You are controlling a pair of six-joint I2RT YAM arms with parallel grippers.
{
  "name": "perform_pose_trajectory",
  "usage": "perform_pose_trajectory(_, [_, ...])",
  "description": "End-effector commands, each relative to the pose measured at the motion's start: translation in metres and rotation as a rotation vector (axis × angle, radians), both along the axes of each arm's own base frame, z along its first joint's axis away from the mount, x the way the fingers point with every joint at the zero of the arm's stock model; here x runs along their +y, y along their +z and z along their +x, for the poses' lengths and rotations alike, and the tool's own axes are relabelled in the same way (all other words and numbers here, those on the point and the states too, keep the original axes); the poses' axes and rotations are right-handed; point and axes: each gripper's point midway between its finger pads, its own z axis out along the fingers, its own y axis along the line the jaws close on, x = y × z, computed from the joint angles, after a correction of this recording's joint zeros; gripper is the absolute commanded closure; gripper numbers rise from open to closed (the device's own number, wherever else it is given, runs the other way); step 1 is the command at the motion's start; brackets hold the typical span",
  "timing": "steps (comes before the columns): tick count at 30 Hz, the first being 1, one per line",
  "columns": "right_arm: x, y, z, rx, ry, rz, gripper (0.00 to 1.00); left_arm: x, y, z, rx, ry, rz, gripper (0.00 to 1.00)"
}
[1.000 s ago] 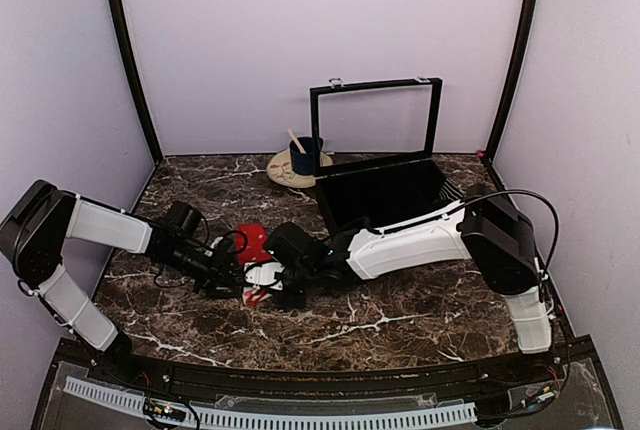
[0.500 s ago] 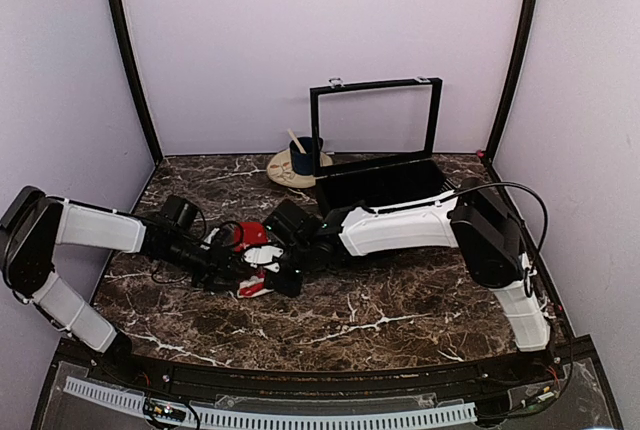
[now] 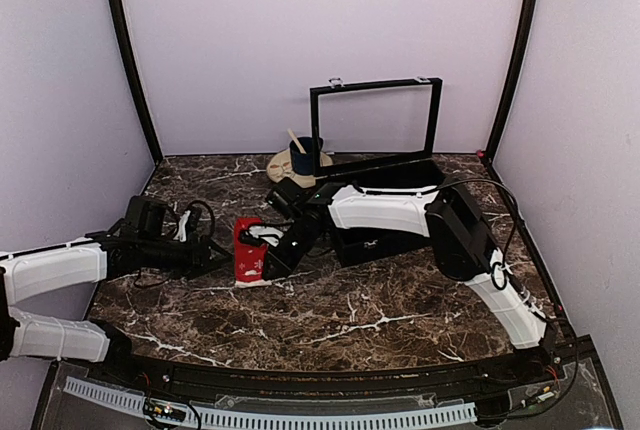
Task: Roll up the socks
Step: Roll the sock at the center of the board.
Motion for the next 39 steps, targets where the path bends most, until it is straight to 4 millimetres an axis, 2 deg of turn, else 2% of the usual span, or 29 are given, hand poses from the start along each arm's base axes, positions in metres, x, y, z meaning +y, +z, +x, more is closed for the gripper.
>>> perform_pose_trajectory(1, [-0.004, 0.002, -0.01, 0.139, -0.018, -0.009, 1.0, 0.004, 0.006, 0.002, -0.084, 0.013, 0.026, 0.52])
perform_pose_trajectory(10, [-0.006, 0.007, -0.008, 0.206, -0.032, 0.005, 1.0, -0.02, 0.004, -0.016, -0.149, -0.153, 0.126, 0.64])
perform_pose_trajectory(14, [-0.008, 0.007, -0.009, 0.235, -0.037, 0.006, 1.0, -0.022, -0.001, -0.02, -0.175, -0.164, 0.185, 0.68])
perform_pose_trajectory(17, [-0.01, 0.006, -0.009, 0.251, -0.039, 0.003, 1.0, -0.018, -0.003, -0.019, -0.217, -0.153, 0.238, 0.73])
perform_pose_trajectory(22, [-0.015, 0.004, -0.009, 0.273, -0.045, -0.009, 1.0, -0.029, 0.007, -0.024, -0.325, -0.207, 0.295, 0.86])
perform_pose_trajectory(31, [-0.02, 0.006, -0.01, 0.3, -0.043, 0.0, 1.0, -0.052, -0.009, -0.03, -0.333, -0.329, 0.407, 0.85])
perform_pose_trajectory(39, [-0.022, 0.009, -0.011, 0.334, -0.043, 0.013, 1.0, -0.056, -0.026, -0.015, -0.321, -0.331, 0.549, 0.79])
